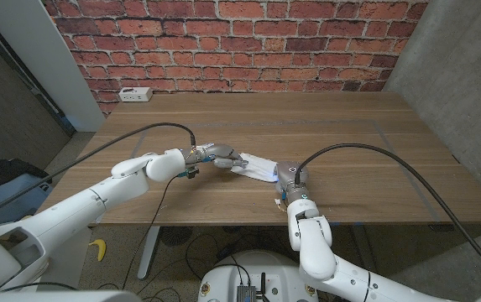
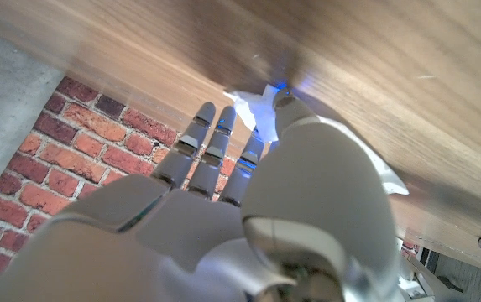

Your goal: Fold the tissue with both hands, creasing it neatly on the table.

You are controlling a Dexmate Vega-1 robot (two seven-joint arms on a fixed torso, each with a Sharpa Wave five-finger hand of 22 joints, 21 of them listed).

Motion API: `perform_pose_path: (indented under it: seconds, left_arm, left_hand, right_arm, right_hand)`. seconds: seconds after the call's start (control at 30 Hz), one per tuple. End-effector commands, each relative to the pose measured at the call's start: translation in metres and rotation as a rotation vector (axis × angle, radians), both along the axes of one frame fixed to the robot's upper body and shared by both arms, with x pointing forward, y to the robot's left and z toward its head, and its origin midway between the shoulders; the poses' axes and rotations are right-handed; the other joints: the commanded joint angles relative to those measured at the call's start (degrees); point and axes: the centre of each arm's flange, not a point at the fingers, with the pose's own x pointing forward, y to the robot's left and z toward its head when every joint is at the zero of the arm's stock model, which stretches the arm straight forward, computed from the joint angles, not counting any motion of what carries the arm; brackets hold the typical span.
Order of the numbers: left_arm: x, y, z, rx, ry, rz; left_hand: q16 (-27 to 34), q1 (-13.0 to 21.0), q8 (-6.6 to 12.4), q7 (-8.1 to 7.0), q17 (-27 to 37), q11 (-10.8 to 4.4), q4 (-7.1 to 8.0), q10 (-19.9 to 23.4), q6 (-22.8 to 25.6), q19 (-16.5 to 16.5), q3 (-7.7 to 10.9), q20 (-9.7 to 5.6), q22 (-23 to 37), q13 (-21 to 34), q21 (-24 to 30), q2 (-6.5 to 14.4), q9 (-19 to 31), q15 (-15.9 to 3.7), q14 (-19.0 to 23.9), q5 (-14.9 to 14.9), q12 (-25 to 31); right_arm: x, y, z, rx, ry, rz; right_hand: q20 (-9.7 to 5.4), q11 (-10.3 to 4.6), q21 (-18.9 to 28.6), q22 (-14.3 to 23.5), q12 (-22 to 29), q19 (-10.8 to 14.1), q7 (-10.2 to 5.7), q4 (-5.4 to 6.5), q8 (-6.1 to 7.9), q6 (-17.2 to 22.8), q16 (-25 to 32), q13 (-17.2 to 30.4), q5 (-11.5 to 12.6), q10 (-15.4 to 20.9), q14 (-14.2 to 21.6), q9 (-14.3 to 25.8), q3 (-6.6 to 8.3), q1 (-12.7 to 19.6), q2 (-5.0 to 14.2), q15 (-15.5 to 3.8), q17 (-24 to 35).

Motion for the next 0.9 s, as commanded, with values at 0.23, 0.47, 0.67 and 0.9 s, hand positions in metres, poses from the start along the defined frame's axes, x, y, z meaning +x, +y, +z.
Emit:
perform_pose_path:
  seconds: [0.23,0.47,0.67,0.9]
  left_arm:
    - [0.0,-0.002,0.001,0.001,0.017,-0.032]
    - [-0.002,-0.001,-0.001,0.008,0.018,-0.031]
    - [-0.007,-0.004,-0.003,0.088,-0.035,0.003]
    - [-0.013,-0.013,-0.008,0.2,-0.105,0.041]
  left_hand:
    - [0.17,-1.18,0.43,0.3,0.08,0.22,0.36,0.46,0.32,0.3,0.23,0.32,0.05,0.15,-0.11,-0.31,0.22,-1.61,0.52,0.2,0.18]
    - [0.21,-1.65,0.54,0.37,0.06,0.29,0.28,0.62,0.49,0.33,0.22,0.5,0.02,0.16,-0.13,-0.42,0.22,-1.57,0.69,0.2,0.24]
    - [0.42,-2.39,0.78,0.57,0.05,-0.02,0.16,1.33,1.07,0.43,0.16,0.49,-0.02,0.18,-0.16,-0.67,0.23,-1.98,1.45,0.19,0.47]
    - [0.5,-3.78,1.49,1.04,0.02,0.0,0.02,3.33,3.5,0.77,0.06,0.44,-0.09,0.2,-0.17,-0.96,0.24,-2.47,2.37,0.21,1.03]
  right_arm:
    - [0.007,0.01,0.008,-0.025,-0.293,0.075]
    - [0.01,0.017,0.017,-0.038,-0.368,0.123]
    - [0.011,0.023,0.023,-0.053,-0.427,0.146]
    - [0.011,0.024,0.029,-0.057,-0.461,0.147]
  right_hand:
    - [-0.09,-0.12,1.04,0.37,0.93,1.3,0.37,0.41,0.9,2.84,1.48,0.64,-0.4,2.64,1.62,0.87,-0.01,1.5,0.21,-10.72,1.6]
    - [-0.21,-0.3,1.18,0.4,0.84,1.45,0.22,0.4,0.86,2.86,1.57,0.68,-0.42,2.66,1.68,0.89,-0.05,1.75,0.19,-10.78,1.87]
    - [-0.29,-0.47,1.31,0.42,0.71,1.5,0.15,0.44,0.82,2.94,1.57,0.69,-0.41,2.67,1.78,0.92,0.0,2.01,0.28,-10.82,2.09]
    - [-0.36,-0.65,1.43,0.43,0.6,1.61,0.03,0.5,0.79,3.01,1.43,0.7,-0.43,2.7,1.73,0.94,-0.02,2.1,0.24,-10.74,2.18]
